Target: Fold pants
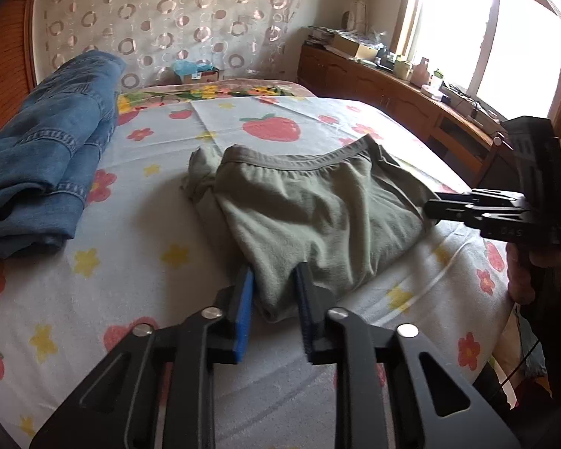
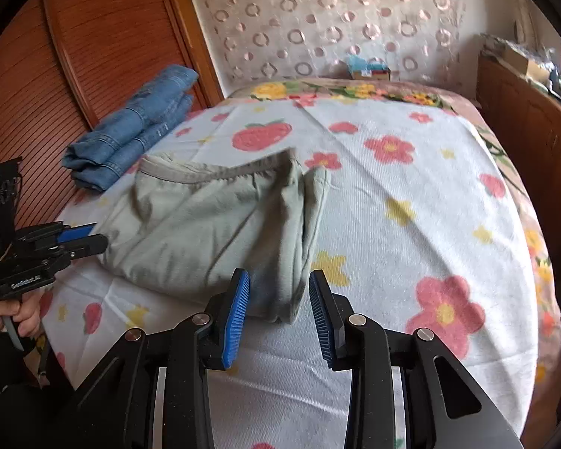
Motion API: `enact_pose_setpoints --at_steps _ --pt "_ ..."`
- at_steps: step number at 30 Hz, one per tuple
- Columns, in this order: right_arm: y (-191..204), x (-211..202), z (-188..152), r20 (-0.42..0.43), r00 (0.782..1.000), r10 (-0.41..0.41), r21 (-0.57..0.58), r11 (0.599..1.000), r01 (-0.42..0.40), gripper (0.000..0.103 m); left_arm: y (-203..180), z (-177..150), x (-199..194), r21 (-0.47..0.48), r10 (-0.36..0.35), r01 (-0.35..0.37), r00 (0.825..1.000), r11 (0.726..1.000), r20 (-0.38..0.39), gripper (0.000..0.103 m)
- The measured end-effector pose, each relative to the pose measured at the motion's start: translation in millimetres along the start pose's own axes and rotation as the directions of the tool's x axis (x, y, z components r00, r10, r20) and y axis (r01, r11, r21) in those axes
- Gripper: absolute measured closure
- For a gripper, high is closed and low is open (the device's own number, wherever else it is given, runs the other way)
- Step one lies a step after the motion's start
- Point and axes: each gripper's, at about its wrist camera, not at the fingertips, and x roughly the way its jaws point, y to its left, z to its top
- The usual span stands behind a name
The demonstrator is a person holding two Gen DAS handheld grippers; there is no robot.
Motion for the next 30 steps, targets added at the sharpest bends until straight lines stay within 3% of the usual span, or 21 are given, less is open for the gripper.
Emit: enact_pose_setpoints --at_steps 3,4,6,8,10,20,30 --pt "1.0 3.7 0.6 -0.012 1.000 0.004 0.002 1.000 -0.004 0.071 -1.5 0.5 -5.3 0.002 0.000 0.000 1.000 1.000 0.021 0.091" --pt "2.8 2.2 0.5 -0.015 1.000 0.020 -0.007 1.000 -0.020 0.078 -1.3 1.2 -6.8 -0.002 -0.003 0.003 1.000 1.000 0.027 0.091" --pt "2.8 1.2 0.2 -0.012 1.000 0.021 -0.009 1.000 -0.021 0.079 -0.2 2.9 -9.8 -0.005 -0.004 0.005 0.999 1.000 0.033 0.091" --pt "2.1 -2.2 0.1 -0.006 0.999 0.044 -0.003 0.999 -0.044 0.091 0.6 3.8 -14.1 -0.004 -0.001 0.001 0.999 1.000 0.038 0.092" --pt "2.7 -5.9 0.0 0.002 0.999 0.052 -0.009 0.999 -0.052 0.094 0.8 3.8 -19.4 -0.005 -0.005 0.005 0.999 1.000 0.045 0.092" --pt "17.3 -40.8 -29.2 0.024 0.996 0.089 -0.027 0.996 -0.088 0.096 -7.5 -16.7 -58.1 0.000 -0.033 0.033 0.998 0.999 0.053 0.092" --pt "27.7 -46.9 -32.0 0.009 0.998 0.070 -0.045 0.997 -0.069 0.096 -6.3 -25.7 -59.2 -0.016 -0.012 0.013 0.999 1.000 0.031 0.092"
